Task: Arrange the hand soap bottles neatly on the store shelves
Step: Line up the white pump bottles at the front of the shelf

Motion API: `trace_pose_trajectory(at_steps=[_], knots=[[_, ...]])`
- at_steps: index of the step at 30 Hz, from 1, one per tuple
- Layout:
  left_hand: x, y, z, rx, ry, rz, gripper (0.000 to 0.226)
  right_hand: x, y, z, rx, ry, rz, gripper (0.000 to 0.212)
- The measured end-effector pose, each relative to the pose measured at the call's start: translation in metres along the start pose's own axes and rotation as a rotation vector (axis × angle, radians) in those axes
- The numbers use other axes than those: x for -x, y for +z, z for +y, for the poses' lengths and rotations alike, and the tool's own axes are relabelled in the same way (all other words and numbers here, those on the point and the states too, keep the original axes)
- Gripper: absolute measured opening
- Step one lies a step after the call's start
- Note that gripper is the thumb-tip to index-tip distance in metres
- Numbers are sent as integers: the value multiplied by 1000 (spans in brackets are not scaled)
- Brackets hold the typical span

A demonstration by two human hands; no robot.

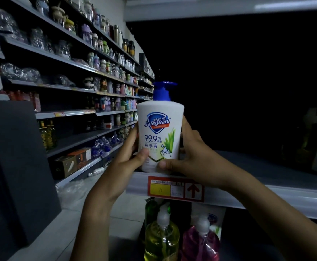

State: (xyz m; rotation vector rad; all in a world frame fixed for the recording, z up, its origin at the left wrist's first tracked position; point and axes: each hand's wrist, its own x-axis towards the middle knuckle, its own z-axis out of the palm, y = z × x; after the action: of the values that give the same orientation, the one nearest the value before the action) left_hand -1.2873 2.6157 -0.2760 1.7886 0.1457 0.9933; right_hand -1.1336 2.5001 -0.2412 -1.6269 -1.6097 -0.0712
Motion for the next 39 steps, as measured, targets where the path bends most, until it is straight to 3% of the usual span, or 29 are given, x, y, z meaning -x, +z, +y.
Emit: trace_pose_trajectory(at_steps=[5,11,19,23,25,26,28,30,32,35,39], knots=[[8,5,-1,-29,-2,7,55,0,-4,-6,-73,-27,-107,120],[12,3,1,-56,-20,12,47,2,1,0,-23,1,-62,128],[15,8,5,-86,-14,8,49,-5,3,6,-3,31,-80,121],[14,8,6,-68,-6,22,39,2,0,-7,-4,56,-96,112],[17,12,4,-84,14,64,43,10,-6,-22,142,48,-89,95],[19,15,3,-99,36,143,46,16,-11,-28,284,21,-40,82],[25,25,6,-183,144,493,48,39,-22,-38,487,-61,178,61],[39,34,14,-292,387,908,32,77,-30,-43,402,-174,458,40],[64,53,12,-339,558,1004,25,130,-27,-34,275,-233,661,18],[111,112,-15,-392,462,731,21,199,-5,8,301,-130,749,16],[146,192,-54,-453,161,44,16,230,-12,61,368,50,780,16]])
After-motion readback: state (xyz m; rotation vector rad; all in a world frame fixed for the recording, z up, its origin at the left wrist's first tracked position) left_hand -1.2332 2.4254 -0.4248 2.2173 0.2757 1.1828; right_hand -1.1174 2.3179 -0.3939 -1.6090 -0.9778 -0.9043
